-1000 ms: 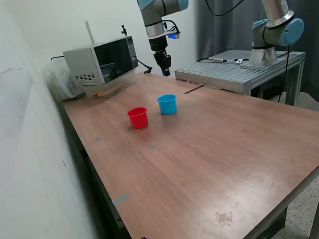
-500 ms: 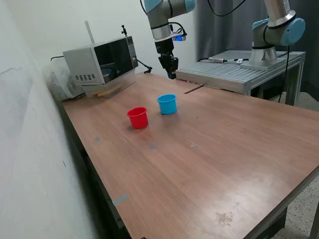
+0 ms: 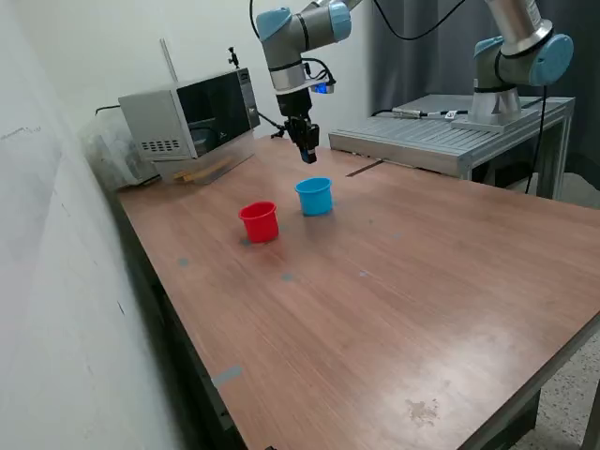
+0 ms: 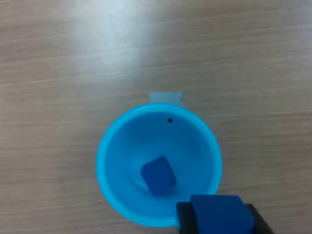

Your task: Place red objects in the red bin, and blue objects in the blue bin.

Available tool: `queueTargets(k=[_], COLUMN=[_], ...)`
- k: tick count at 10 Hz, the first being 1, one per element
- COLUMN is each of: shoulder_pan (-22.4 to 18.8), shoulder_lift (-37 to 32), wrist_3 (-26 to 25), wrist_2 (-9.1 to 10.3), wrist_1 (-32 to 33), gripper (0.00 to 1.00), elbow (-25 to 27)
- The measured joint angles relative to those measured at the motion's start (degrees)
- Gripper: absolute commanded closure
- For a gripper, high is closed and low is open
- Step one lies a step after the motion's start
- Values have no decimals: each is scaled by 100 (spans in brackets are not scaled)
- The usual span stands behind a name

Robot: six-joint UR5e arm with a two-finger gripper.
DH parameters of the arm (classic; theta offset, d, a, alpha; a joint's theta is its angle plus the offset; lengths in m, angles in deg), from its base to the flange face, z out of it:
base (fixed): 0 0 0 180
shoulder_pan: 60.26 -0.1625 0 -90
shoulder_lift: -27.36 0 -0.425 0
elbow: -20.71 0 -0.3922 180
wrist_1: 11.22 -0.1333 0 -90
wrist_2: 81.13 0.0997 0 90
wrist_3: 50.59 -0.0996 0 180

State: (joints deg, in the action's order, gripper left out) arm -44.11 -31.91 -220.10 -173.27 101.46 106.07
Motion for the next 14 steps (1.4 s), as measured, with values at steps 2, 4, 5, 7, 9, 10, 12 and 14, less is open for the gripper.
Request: queueTargets(k=[2,4,5,7,9,10,12,14], shoulder_pan=[35,88,109,129,136,143,178,205], shoulder_lift=[18,20,21,21,10,-1,-20,-26], wrist_3=[4,11,13,14,13,10,7,7], wrist_2=[-8,-20,-25,-35,-42,-44,-47,-49], wrist_1=[-1,-7,-8,-8,-9,-9,-9,-9], gripper=[100,100,100,100,0,0,0,0], elbow=[3,11,13,15,19,21,23,24])
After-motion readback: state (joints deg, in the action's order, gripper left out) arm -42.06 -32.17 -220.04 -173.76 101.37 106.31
